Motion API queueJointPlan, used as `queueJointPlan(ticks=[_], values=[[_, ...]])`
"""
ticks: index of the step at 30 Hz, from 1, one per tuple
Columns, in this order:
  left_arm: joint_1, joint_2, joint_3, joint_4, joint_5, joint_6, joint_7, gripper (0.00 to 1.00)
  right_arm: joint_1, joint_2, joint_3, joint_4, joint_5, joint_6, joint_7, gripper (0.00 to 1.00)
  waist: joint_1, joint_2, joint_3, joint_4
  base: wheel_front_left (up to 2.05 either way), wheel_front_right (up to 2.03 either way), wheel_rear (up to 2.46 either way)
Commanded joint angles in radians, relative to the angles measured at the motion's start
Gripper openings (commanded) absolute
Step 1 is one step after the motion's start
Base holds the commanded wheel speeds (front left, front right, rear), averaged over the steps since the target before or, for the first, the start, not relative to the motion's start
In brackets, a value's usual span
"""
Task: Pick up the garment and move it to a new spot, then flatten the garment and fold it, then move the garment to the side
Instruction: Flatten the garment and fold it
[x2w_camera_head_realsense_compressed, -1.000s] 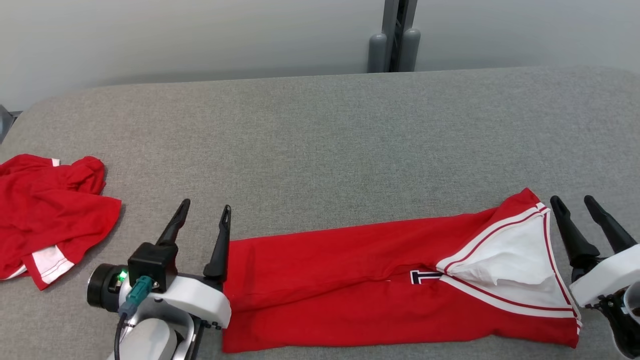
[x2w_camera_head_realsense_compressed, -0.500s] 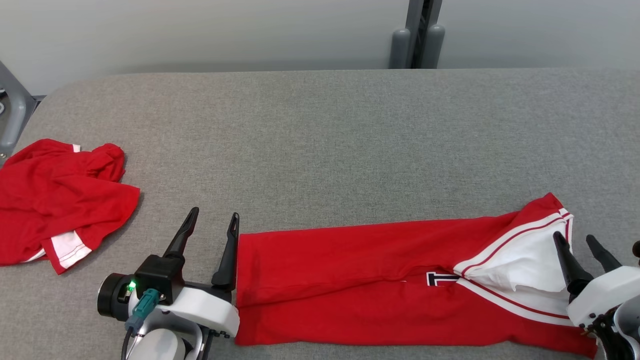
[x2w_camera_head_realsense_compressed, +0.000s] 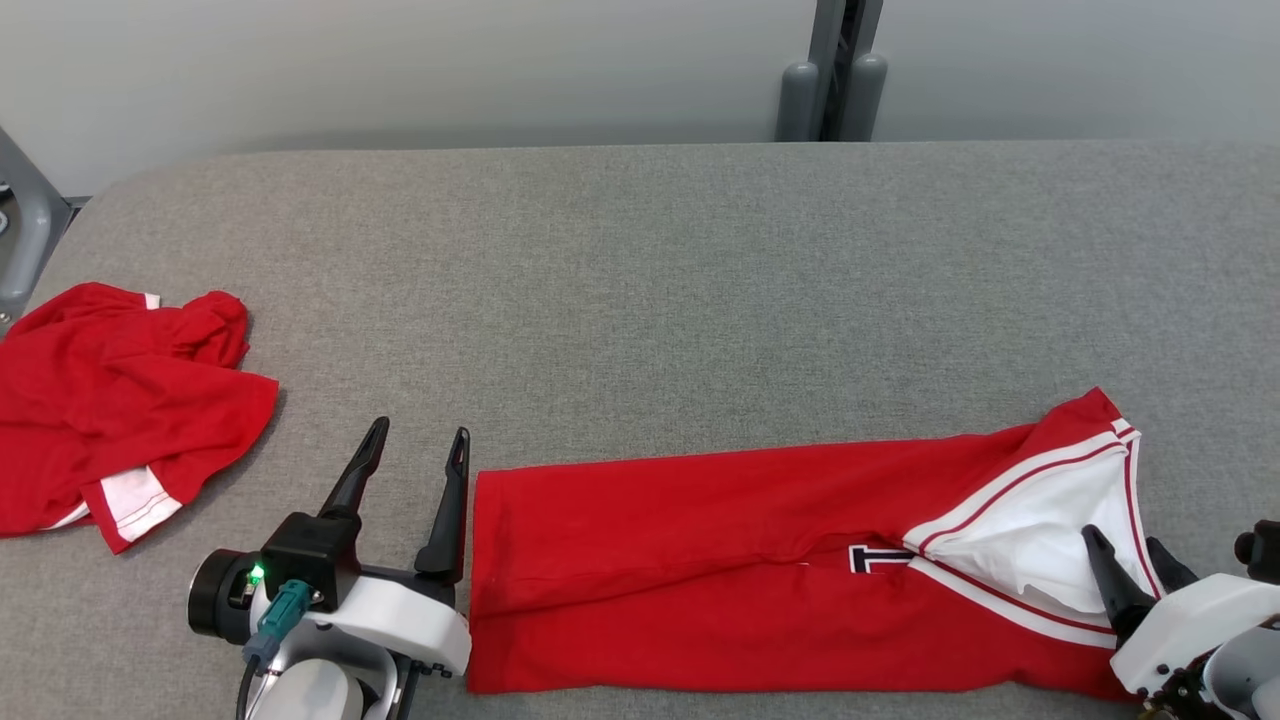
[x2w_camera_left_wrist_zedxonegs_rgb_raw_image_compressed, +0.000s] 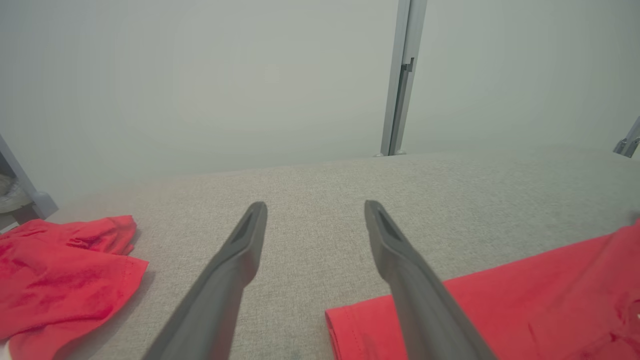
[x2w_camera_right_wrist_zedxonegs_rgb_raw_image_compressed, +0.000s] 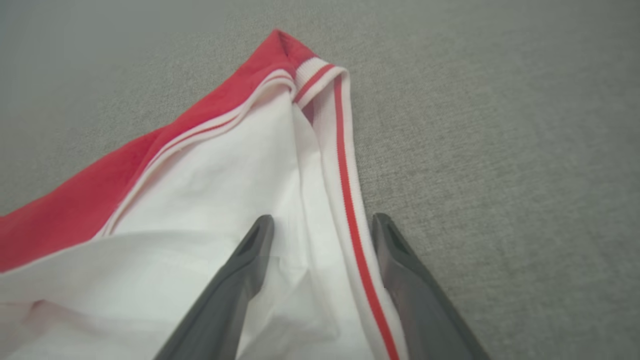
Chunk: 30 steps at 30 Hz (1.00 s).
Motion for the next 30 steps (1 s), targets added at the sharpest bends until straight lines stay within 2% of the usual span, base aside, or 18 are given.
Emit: queueJointPlan(ticks=[1, 6, 7, 8, 9, 18, 30], values=[[0.006, 0.0, 0.009, 0.003, 0.009, -0.007, -0.004, 1.0, 0.019, 0.004, 0.016, 0.007, 0.012, 0.0, 0.013, 1.0, 0.0, -0.0001, -0.003, -0.003, 0.0, 0.0, 0.0], [0.009, -0.014, 0.029, 0.008, 0.03, -0.023, -0.004, 1.0, 0.024, -0.003, 0.056, 0.006, 0.051, 0.0, 0.023, 1.0, 0.0, -0.0001, -0.006, -0.008, 0.0, 0.0, 0.0], [0.009, -0.015, 0.033, 0.007, 0.033, -0.026, -0.004, 1.0, 0.022, -0.003, 0.062, 0.007, 0.059, 0.0, 0.026, 0.77, 0.0, -0.0001, -0.005, -0.009, 0.0, 0.0, 0.0], [0.008, -0.018, 0.036, 0.008, 0.036, -0.027, -0.004, 1.0, 0.02, -0.004, 0.068, 0.007, 0.067, 0.0, 0.028, 0.42, 0.0, -0.0001, -0.003, -0.009, 0.0, 0.0, 0.0], [0.007, -0.022, 0.042, 0.009, 0.043, -0.035, -0.004, 1.0, 0.015, -0.005, 0.085, 0.005, 0.08, 0.0, 0.028, 0.0, 0.0, -0.0001, 0.0, -0.008, 0.0, 0.0, 0.0], [0.006, -0.038, 0.067, 0.013, 0.066, -0.052, -0.004, 1.0, -0.011, -0.027, 0.11, 0.008, 0.123, 0.0, -0.01, 0.0, 0.0, -0.0001, 0.009, -0.002, 0.0, 0.0, 0.0], [0.003, -0.054, 0.095, 0.008, 0.093, -0.077, -0.004, 1.0, -0.073, -0.144, 0.075, 0.076, 0.167, -0.001, -0.046, 0.0, 0.0, -0.0001, 0.018, -0.002, 0.0, 0.0, 0.0]])
